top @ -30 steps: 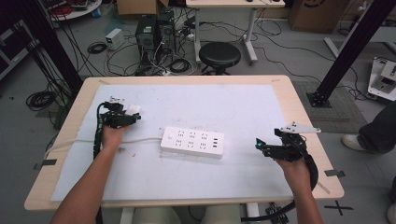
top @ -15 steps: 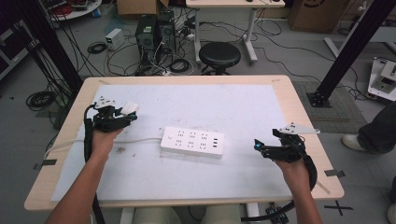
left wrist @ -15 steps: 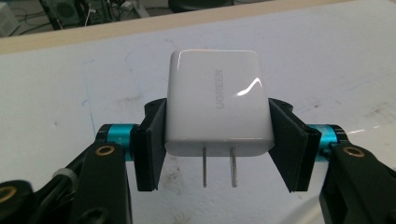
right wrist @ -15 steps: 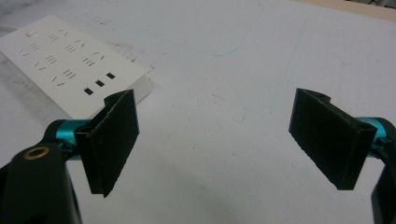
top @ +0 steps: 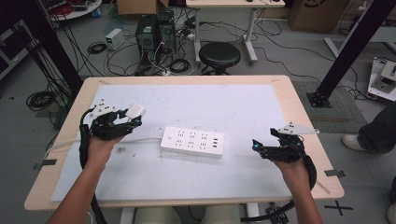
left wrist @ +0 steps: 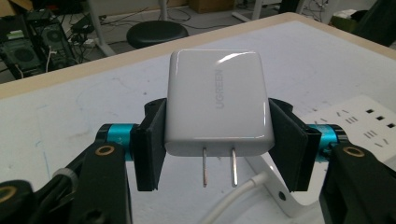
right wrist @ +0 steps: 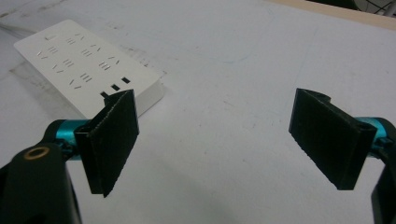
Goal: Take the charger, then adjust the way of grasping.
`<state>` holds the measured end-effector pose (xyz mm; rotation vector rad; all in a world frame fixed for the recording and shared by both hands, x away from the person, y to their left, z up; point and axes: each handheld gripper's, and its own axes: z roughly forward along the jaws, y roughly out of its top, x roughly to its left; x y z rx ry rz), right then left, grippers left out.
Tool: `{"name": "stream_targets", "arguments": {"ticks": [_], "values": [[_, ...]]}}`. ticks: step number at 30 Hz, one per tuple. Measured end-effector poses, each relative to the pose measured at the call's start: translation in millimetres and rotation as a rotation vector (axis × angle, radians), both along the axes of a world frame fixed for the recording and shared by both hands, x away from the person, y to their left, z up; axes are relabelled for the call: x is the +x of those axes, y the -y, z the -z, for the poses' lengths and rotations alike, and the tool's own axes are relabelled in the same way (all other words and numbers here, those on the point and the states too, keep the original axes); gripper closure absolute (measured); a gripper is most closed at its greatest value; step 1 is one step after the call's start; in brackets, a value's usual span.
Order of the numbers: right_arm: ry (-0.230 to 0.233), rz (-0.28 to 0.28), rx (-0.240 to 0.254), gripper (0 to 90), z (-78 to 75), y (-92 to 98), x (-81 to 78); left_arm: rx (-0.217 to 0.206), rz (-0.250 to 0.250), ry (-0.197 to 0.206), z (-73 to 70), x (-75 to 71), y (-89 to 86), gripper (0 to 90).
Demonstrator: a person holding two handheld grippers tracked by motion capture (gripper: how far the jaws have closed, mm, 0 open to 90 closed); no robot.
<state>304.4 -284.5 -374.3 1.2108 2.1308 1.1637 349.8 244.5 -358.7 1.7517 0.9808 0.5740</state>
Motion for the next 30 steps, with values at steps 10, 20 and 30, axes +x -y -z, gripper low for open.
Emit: {"name": "stream_targets", "arguments": {"ticks": [10,20,30], "values": [[0.022,-0.015,0.003,16.2,-5.6,-5.0,-7.7,0.008,0.1,0.036,-12.3,-20.3,13.3,42.6],[0.042,-0.054,-0.014,16.2,-11.6,-12.5,-10.3,0.004,0.184,0.061,-17.3,-36.8,26.2,42.6],[0.036,-0.112,-0.025,16.2,-11.1,-22.0,-13.9,0.049,0.297,0.081,-18.0,-46.2,45.3,42.6]]}}
